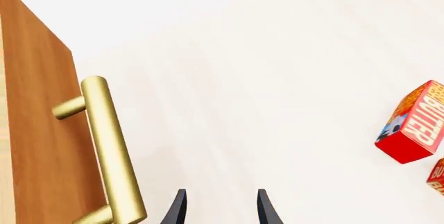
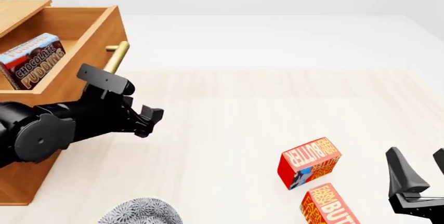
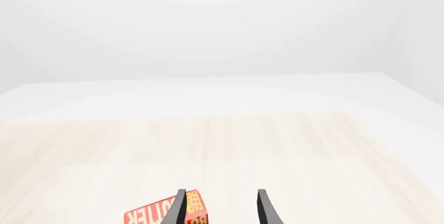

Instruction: Put the chocolate pudding in the top drawer of the cabinet and close it.

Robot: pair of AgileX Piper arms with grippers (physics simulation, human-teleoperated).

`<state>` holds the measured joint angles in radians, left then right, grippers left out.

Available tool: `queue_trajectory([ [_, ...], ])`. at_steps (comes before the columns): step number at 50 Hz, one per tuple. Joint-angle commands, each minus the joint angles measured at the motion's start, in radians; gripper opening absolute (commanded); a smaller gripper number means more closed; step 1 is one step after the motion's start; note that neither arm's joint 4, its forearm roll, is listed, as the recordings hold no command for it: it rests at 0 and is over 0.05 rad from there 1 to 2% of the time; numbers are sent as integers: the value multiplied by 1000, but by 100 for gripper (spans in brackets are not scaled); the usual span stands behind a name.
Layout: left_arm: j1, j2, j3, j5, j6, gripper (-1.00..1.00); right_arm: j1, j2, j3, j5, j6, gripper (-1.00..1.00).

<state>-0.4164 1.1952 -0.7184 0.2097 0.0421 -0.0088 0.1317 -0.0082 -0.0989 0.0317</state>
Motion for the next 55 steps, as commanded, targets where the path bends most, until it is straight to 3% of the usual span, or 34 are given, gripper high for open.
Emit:
queue_trajectory([
  [1,32,-7,9,-17,7,100,0,-1,0,1,0,100],
  [8,55,-12,20,-31,-30,100,0,-1,0,1,0,100],
  [24,142,-105,12,-9,-1,100,0,-1,0,1,0,100],
  [28,178,-117,35,-31,38,100,0,-1,0,1,0,100],
  [41,256,-57,86,-110,17,100,0,-1,0,1,0,100],
  [55,316,-25,76,-136,-3,100,0,-1,0,1,0,100],
])
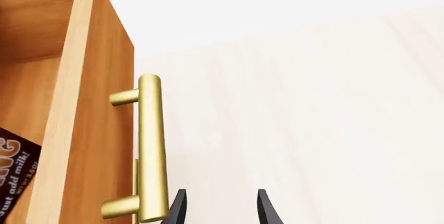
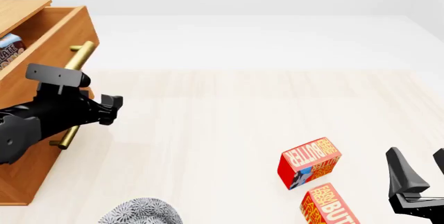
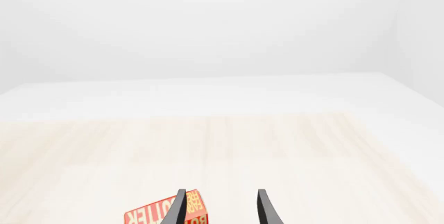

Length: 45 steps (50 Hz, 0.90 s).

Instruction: Put the chocolate pudding in the top drawer of the cabinet and close it.

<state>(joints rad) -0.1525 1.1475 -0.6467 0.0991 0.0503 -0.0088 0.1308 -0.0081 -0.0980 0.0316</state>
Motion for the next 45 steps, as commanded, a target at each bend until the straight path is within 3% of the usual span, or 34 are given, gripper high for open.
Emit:
queue_trajectory([
  [1,57,27,3,-26,-29,100,0,0,0,0,0,100],
  [45,186,43,-47,-21,-75,100,0,-3,0,3,0,100],
])
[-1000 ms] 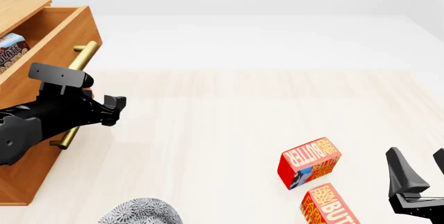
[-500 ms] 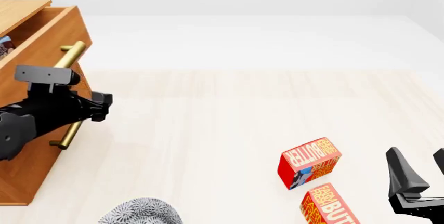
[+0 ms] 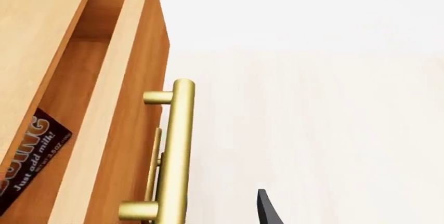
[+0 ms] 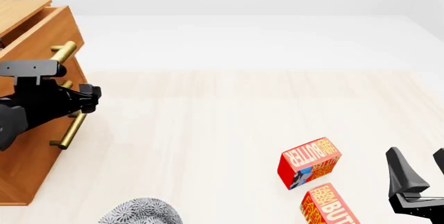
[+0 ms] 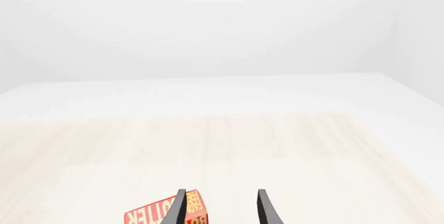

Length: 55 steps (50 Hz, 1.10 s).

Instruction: Put the chocolate pudding in the top drawer of the cabinet and close it.

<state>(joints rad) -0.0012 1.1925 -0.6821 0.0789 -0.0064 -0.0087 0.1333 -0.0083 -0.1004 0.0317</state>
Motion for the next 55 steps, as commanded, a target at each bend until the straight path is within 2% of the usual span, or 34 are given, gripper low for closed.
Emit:
queue_trajectory([
  [1,35,-2,-12,-1,-19,100,0,-6,0,6,0,100],
  [22,109,52,-47,-13,-48,100,0,-18,-1,18,0,100],
  [35,219,157,-65,-75,-73,100,0,-18,-1,20,0,100],
  [36,241,179,-69,-81,-91,100,0,-20,-1,21,0,100],
  [41,277,197,-64,-98,-83,100,0,-25,-2,26,0,100],
  [51,318,187,-64,-89,-102,100,0,-38,-3,41,0,100],
  [55,318,162,-37,-90,-96,100,0,-43,-4,46,0,100],
])
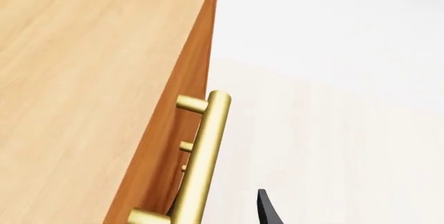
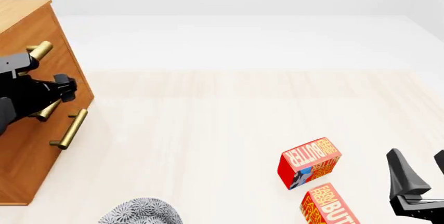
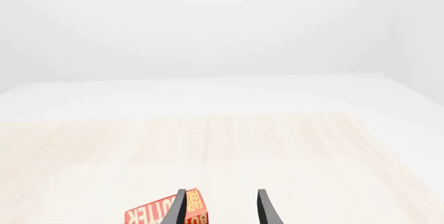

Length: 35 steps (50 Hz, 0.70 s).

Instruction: Put the chocolate pudding in the top drawer of the cabinet and close it.

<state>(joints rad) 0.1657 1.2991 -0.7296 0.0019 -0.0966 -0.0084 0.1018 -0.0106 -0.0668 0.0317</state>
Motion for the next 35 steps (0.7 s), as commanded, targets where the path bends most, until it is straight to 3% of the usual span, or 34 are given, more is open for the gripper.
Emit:
queue_trajectory([
  [1,140,47,17,-8,-16,100,0,-14,-2,16,0,100],
  [2,90,35,30,3,-82,100,0,-15,-2,17,0,100],
  [5,137,-27,25,33,-19,100,0,-15,-2,17,1,100],
  [7,112,-74,28,69,-45,100,0,-15,-2,17,1,100],
  [20,97,-321,0,249,-18,100,0,-16,-2,17,0,100],
  [35,21,-500,-153,472,-45,100,0,-15,-2,17,0,100],
])
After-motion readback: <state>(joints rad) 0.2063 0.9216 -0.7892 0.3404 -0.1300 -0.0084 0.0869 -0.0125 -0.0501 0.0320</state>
